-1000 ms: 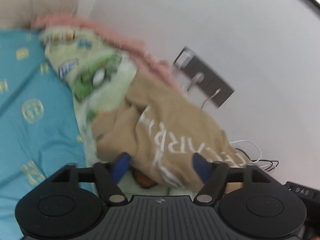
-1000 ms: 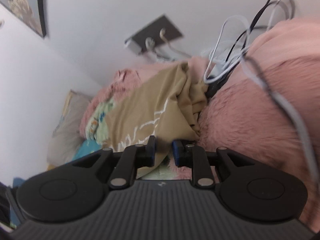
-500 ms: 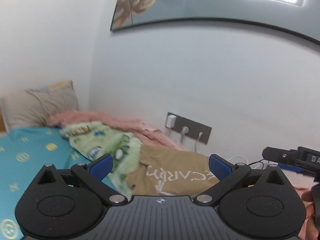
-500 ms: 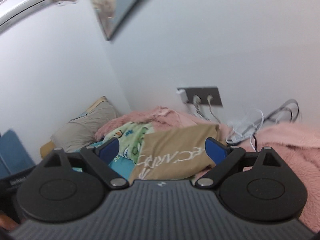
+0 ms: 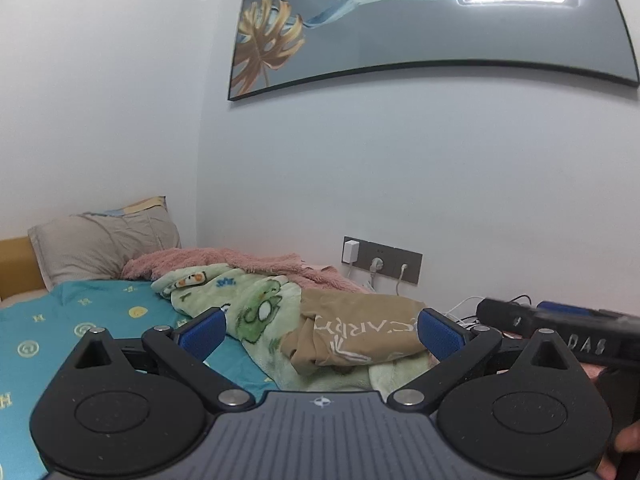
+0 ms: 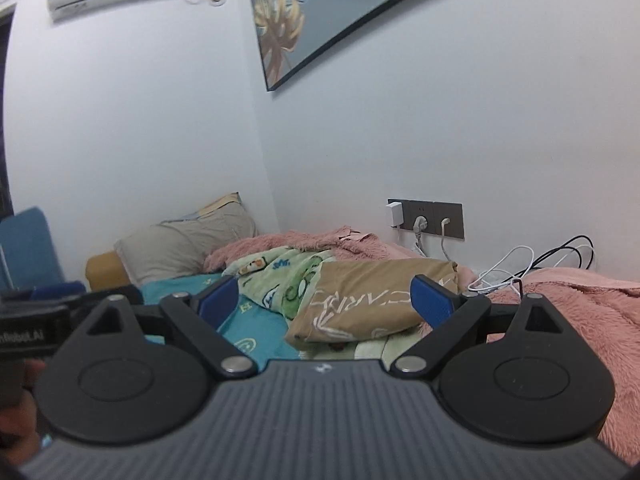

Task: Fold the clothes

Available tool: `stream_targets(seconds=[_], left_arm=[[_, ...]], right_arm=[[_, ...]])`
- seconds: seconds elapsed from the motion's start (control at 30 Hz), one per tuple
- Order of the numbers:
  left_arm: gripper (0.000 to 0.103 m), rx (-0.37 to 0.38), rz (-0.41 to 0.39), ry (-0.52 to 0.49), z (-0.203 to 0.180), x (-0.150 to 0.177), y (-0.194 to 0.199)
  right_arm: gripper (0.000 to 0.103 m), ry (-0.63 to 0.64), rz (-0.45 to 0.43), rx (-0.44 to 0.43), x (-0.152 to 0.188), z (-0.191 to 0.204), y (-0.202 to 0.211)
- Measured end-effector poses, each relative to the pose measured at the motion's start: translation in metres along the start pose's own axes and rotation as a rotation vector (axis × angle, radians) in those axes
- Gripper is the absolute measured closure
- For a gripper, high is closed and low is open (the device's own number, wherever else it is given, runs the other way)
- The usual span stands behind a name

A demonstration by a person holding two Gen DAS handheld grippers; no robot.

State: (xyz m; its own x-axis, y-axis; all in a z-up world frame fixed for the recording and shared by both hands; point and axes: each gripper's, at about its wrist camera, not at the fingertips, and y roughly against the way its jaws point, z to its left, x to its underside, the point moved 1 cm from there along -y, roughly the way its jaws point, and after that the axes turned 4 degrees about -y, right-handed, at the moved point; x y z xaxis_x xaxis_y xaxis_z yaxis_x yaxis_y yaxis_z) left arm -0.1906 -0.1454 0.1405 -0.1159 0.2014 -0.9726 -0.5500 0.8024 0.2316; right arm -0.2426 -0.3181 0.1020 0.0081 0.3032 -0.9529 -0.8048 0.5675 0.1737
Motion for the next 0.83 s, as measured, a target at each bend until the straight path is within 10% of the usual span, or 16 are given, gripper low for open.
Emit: stream_targets(seconds=[0.83], left_arm=[[0.0, -0.081, -0.004, -0.011, 0.004, 0.02, 0.02]], right_arm=[[0.009, 0.068, -0.028, 0.033, 0.018, 0.034, 0.007]])
